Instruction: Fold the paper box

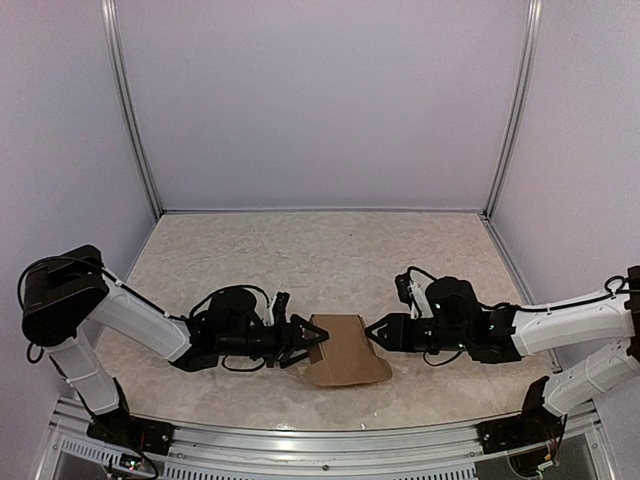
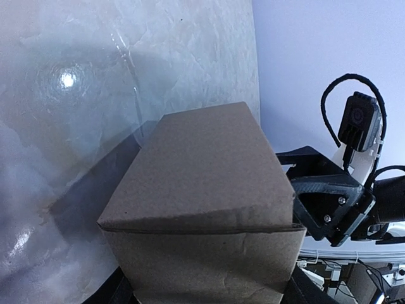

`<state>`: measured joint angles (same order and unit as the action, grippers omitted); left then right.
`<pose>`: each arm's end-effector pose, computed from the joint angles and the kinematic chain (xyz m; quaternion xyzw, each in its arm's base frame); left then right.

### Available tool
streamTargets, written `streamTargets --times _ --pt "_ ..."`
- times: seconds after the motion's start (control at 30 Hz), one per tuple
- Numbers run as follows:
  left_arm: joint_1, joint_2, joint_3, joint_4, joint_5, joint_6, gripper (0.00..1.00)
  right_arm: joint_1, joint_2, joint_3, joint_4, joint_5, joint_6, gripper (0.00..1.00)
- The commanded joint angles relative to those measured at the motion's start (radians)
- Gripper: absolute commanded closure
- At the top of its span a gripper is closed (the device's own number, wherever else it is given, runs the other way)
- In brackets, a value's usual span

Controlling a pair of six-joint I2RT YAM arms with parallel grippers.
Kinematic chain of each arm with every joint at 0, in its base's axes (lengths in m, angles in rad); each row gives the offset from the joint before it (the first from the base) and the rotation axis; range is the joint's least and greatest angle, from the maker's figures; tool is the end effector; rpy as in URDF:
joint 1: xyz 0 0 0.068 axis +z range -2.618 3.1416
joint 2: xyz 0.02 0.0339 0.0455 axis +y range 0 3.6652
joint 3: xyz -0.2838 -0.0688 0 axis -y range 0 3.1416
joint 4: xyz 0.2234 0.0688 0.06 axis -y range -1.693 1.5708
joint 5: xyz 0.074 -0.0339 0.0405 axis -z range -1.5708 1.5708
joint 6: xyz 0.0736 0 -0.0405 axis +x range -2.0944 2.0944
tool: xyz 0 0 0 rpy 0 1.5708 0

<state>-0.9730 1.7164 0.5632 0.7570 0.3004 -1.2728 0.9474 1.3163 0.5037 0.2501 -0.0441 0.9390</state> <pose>0.1732 -0.2931 0.1587 -0.0409 0.8262 -0.5478 0.1250 0.1553 0.2215 0.1885 -0.0143 0.8753 0.4023 0.2680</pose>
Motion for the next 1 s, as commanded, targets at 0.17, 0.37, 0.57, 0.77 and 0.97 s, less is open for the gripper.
streamTargets --times 0.17,0.37,0.57,0.77,0.97 --pt "0.058 -0.13 -0.054 -0.004 0.091 0.086 0.6 -0.01 -0.172 -0.024 -0.053 -0.061 -0.107 0.26" --pt "0.086 -0.227 -0.054 -0.015 0.175 0.126 0.63 -0.027 -0.219 -0.029 -0.01 -0.176 -0.104 0.01" --pt "0.114 -0.322 -0.061 -0.025 0.262 0.141 0.65 -0.044 -0.218 -0.023 0.102 -0.287 -0.028 0.0" --pt "0.14 -0.379 -0.067 -0.003 0.325 0.127 0.66 -0.048 -0.186 -0.017 0.231 -0.374 0.044 0.02" --pt "0.14 -0.378 -0.067 0.062 0.365 0.101 0.66 -0.048 -0.108 -0.003 0.4 -0.446 0.148 0.08"
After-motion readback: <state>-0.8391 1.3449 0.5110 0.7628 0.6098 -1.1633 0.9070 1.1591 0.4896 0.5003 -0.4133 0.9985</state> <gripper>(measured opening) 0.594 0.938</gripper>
